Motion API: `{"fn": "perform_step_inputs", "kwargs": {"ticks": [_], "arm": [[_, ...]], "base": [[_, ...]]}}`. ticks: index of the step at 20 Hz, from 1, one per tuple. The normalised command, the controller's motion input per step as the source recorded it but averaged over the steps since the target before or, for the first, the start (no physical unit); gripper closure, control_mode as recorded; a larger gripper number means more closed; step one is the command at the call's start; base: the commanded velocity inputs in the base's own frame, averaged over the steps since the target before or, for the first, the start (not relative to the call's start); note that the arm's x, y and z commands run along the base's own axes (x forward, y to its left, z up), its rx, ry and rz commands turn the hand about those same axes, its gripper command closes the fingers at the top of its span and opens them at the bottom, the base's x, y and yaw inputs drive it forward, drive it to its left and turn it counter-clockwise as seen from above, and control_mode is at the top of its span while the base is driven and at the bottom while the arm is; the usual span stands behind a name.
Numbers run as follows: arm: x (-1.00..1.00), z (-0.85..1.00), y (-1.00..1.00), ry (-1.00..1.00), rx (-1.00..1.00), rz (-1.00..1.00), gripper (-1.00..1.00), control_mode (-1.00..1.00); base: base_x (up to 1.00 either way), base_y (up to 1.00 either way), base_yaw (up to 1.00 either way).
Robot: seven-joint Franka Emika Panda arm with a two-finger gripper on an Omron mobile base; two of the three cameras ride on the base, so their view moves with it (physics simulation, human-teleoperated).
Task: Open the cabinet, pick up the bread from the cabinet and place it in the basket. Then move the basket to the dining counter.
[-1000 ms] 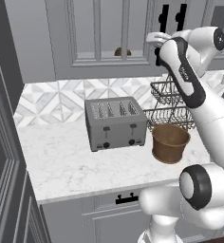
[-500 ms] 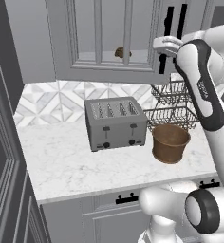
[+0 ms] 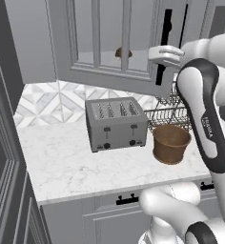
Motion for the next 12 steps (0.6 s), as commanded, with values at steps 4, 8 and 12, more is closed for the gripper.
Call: {"fn": "perform_step_inputs", "kwargs": {"ticks": [4,8,12], "arm": [[-1.00,0.00,0.88,-0.01,0.00,0.00,1.00,-1.00],[-1.00,0.00,1.00,0.00,0.00,0.00,-1.00,-1.00],[-0.84,0.00,0.31,0.11,0.00,0.00,-1.00,-1.00]], "base": [[0.00,0.00,0.00],[0.00,0.00,0.00],[0.00,0.00,0.00]]}}
